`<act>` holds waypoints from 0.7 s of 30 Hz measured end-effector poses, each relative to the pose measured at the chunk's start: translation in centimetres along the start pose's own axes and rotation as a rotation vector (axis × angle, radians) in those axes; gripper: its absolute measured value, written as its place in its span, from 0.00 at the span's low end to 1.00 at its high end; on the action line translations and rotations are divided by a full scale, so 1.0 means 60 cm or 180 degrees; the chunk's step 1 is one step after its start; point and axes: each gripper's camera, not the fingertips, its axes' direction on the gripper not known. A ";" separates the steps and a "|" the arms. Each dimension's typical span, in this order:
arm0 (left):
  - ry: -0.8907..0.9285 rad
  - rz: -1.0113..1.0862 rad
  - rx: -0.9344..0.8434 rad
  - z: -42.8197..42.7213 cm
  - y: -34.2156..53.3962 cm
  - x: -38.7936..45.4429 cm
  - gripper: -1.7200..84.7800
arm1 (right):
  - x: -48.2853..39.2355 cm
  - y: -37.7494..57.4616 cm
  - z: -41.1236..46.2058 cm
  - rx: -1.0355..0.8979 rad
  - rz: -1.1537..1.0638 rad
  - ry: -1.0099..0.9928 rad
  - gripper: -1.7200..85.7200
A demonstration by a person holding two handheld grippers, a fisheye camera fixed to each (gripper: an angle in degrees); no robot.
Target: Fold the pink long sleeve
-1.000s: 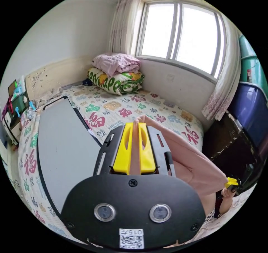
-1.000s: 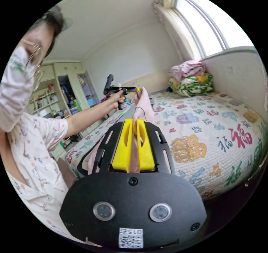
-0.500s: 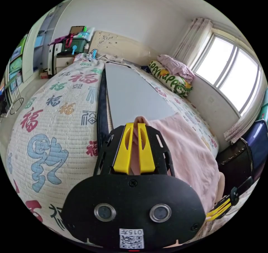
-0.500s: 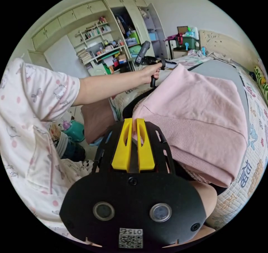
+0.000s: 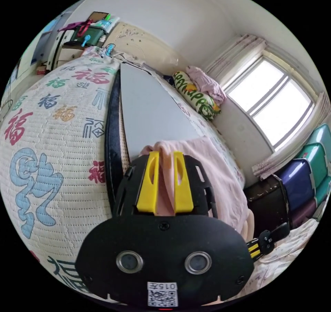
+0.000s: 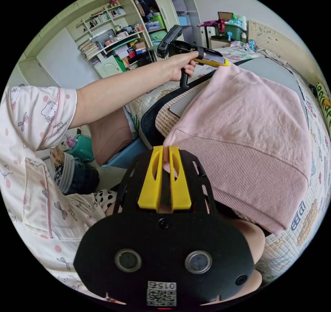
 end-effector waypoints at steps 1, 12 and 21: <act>-0.0157 0.0051 -0.0016 -0.001 0.006 0.005 0.06 | 0.008 -0.002 0.001 -0.0033 -0.0033 -0.0012 0.05; -0.0504 -0.0143 -0.0217 0.050 0.130 -0.042 0.05 | 0.141 -0.088 0.080 -0.0672 0.0137 -0.0250 0.07; -0.0293 -0.0429 -0.0074 0.022 0.256 -0.089 0.09 | 0.215 -0.132 -0.021 -0.0658 -0.0064 -0.0791 0.10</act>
